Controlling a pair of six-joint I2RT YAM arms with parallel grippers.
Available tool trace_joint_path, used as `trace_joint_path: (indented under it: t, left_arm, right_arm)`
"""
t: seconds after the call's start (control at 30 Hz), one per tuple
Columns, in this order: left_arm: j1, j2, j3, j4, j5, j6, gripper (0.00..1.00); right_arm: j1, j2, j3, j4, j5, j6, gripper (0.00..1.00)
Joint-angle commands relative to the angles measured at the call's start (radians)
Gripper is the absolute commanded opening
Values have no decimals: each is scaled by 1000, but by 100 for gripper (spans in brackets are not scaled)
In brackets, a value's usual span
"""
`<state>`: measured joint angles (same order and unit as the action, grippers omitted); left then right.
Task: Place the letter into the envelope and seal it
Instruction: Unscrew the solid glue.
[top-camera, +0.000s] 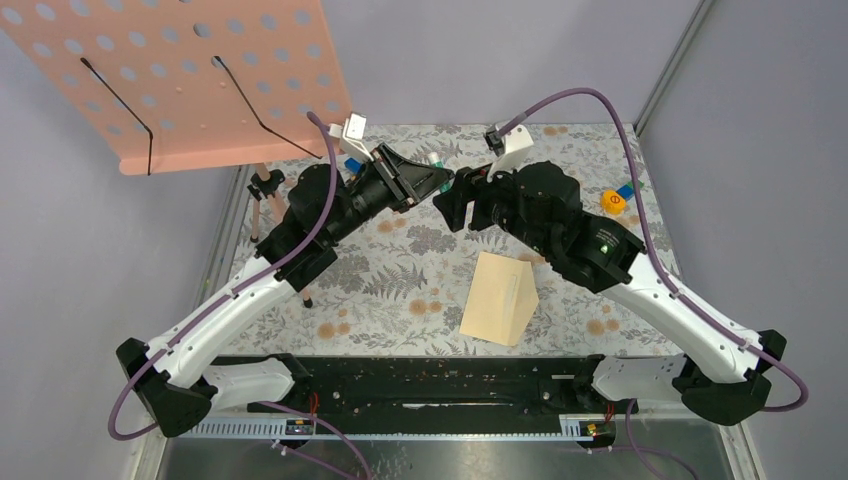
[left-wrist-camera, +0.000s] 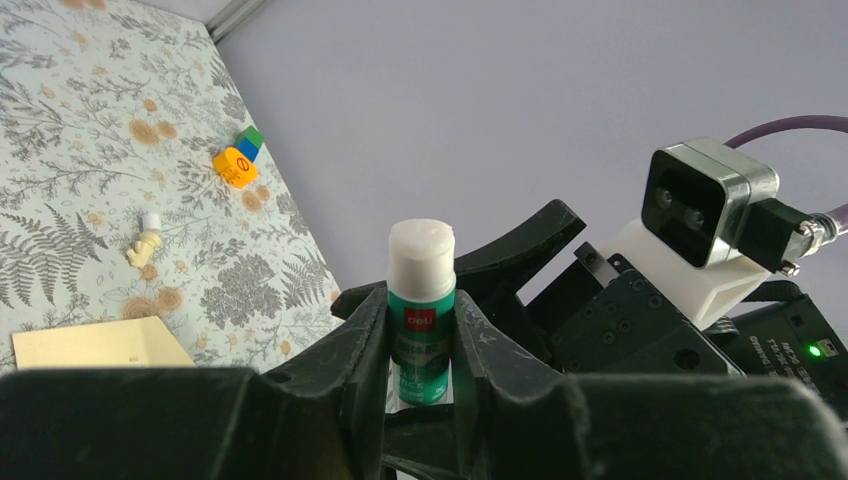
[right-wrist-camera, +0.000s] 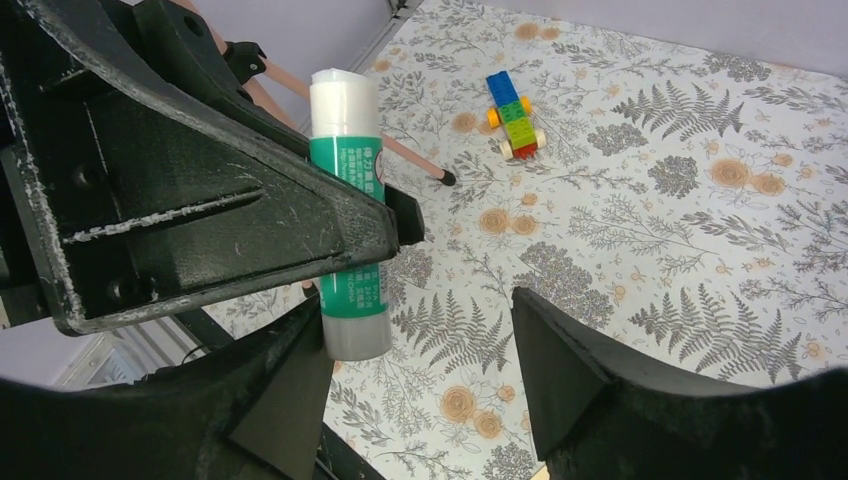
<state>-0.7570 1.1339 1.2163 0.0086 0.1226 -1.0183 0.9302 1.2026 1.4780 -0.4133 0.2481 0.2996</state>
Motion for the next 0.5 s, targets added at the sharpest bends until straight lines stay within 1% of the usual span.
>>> trace_joint_path:
  t: [0.0, 0.1, 0.2, 0.33, 0.37, 0.43, 0.47]
  left_arm:
    - [3, -39, 0, 51, 17, 12, 0]
    - [3, -35, 3, 57, 29, 13, 0]
    - [4, -27, 5, 65, 42, 10, 0]
    - [4, -20, 4, 77, 54, 0, 0]
    - [3, -19, 3, 76, 57, 0, 0]
    - [3, -19, 3, 75, 60, 2, 0]
    - [2, -21, 3, 73, 62, 4, 0]
  right_arm:
    - [-34, -61, -49, 55, -26, -31, 69]
    - [-35, -78, -57, 81, -104, -53, 67]
    - [-34, -60, -20, 52, -140, -57, 58]
    - [-34, -38, -4, 47, -168, -45, 40]
    - [-34, -39, -9, 54, -165, -39, 33]
    - [-34, -45, -21, 70, -167, -32, 25]
    - [-34, -48, -22, 75, -172, -31, 19]
